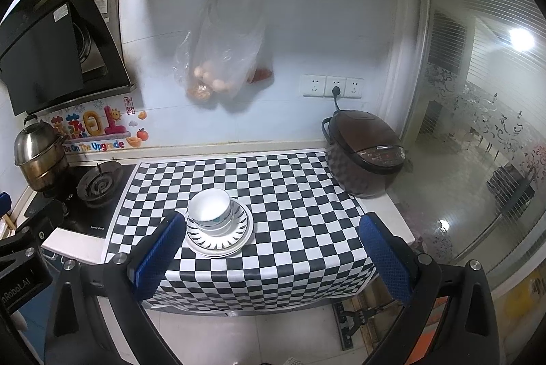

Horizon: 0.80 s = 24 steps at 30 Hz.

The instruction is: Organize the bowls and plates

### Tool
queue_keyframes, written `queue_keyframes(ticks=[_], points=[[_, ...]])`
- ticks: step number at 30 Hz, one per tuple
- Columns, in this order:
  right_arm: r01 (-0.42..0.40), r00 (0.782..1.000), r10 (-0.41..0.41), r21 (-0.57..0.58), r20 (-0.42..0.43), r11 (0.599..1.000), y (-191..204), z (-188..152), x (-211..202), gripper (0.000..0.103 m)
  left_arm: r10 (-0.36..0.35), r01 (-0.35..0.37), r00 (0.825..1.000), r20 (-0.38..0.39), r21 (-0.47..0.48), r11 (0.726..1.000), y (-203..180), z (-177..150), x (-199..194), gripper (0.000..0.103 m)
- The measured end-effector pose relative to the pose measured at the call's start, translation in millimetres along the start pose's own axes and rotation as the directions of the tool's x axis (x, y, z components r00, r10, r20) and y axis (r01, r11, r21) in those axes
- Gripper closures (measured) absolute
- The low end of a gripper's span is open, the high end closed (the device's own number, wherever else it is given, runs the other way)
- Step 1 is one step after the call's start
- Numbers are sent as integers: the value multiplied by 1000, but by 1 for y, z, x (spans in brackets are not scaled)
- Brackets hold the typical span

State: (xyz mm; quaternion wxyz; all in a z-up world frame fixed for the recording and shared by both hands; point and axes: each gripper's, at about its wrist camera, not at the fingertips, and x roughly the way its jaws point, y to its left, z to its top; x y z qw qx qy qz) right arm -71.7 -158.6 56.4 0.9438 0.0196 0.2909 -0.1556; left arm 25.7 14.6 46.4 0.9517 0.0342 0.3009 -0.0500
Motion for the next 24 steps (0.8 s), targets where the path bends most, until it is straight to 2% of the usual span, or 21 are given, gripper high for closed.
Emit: queue_keyframes(ticks=[24], points=[[-3, 1000, 3, 3, -5, 1000, 9, 4, 9, 0, 10, -10, 1000, -2, -2, 1000, 9, 3, 8, 2]])
